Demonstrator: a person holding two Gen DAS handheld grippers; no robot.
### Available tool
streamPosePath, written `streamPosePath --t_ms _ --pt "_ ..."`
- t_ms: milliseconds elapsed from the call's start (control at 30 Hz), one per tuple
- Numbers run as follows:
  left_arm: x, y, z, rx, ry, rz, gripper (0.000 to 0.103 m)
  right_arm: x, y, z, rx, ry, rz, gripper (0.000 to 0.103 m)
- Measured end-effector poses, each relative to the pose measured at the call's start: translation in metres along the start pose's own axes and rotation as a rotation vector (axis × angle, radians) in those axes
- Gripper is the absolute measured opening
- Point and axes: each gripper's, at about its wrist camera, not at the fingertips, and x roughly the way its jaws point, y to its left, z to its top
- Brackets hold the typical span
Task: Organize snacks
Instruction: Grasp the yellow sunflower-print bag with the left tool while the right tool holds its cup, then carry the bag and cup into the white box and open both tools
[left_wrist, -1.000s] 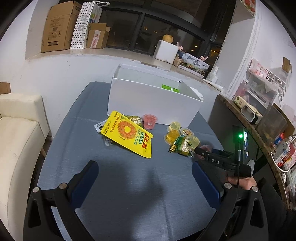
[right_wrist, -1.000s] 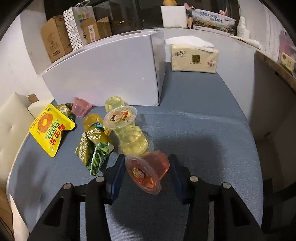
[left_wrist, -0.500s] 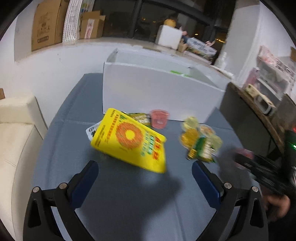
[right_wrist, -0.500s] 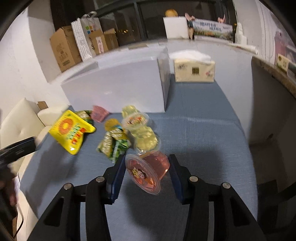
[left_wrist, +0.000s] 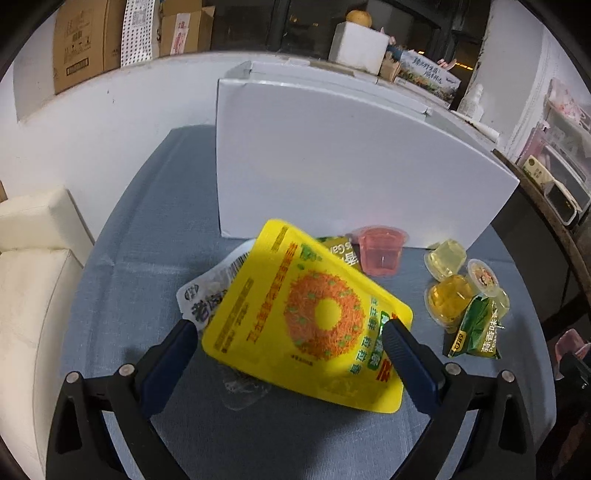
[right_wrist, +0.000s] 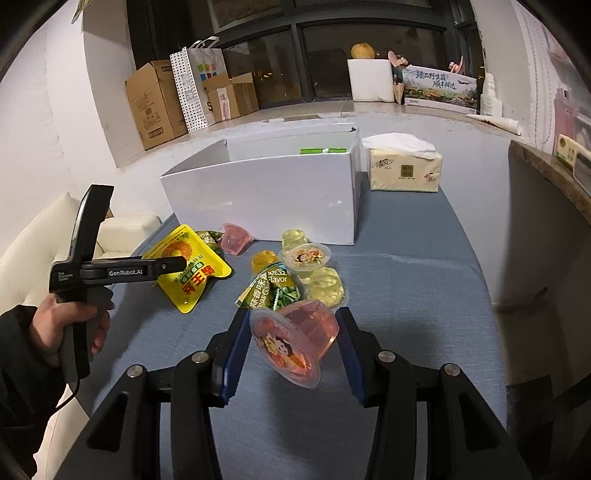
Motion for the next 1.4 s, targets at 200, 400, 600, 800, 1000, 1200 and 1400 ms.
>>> streamPosePath --t_ms 200,400,600,800,1000,1200,1400 --pt "-0.012 -0.001 0.005 0.014 -0.025 -0.019 0.024 0.001 0.005 -0.002 -0.002 0.001 0.006 0.05" --pt "-0.039 -0.025 0.004 0.072 -0.088 -0.059 0.002 0.001 0.009 0.0 0.0 -0.003 0.014 0.05" --pt "-0.08 -0.041 0.002 0.081 -0.176 -0.103 0.001 -0.007 0.01 0.003 0.0 -0.02 0.016 0.05" --pt "-0.121 -0.06 0.002 0.142 -0.23 -0.095 0.001 -0.014 0.018 0.011 -0.009 -0.05 0.022 0.05" --pt "-0.152 -0.068 0.002 0.167 -0.276 -0.109 0.001 -0.021 0.03 0.018 -0.024 -0.077 0.042 0.051" --pt "-0.169 -0.076 0.01 0.19 -0.304 -0.098 0.001 -0.026 0.039 0.026 -0.046 -0.098 0.049 0.051" --pt "-0.186 -0.082 0.037 0.197 -0.364 -0.085 0.001 -0.031 0.042 0.054 -0.066 -0.14 0.049 0.051"
